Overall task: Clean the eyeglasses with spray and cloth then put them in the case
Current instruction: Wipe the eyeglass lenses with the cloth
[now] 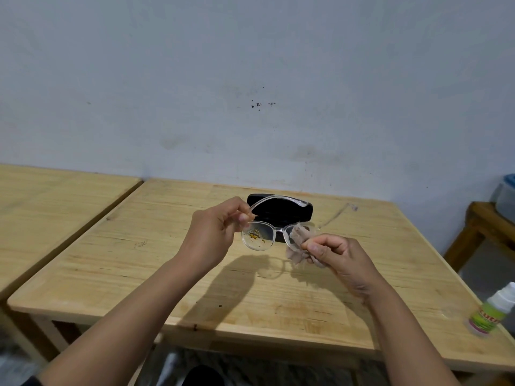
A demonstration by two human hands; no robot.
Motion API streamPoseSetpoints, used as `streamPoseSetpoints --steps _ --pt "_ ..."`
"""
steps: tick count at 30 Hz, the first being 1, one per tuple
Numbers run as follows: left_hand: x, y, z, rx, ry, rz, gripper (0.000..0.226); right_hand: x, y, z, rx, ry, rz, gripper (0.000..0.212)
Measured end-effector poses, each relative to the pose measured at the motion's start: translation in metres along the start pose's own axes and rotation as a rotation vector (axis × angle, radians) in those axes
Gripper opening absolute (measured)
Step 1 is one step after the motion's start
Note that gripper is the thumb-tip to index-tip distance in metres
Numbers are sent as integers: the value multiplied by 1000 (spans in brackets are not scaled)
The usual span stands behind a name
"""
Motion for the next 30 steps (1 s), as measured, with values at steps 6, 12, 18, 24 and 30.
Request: streamPoseSetpoints --steps 6,12,18,24,30 --pt "-3 -7 2 28 66 18 52 5 13 -8 -55 309 168 14" --pt "-6 -12 3 70 158 27 53 -14 26 -19 -124 485 170 19" --pt "-11 -14 1 72 145 15 52 -28 23 -19 -133 454 234 31" --pt "-12 -21 -2 106 134 32 51 -33 27 -19 -182 457 193 13" --pt "-15 -31 -4 139 120 39 52 -40 36 -19 -259 464 249 11"
Point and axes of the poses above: each hand's wrist, its own z-axis towards the middle knuckle, its own x-axis out of the back of the hand, y = z × x, the point moved 6 cm from there along z, towards the middle knuckle
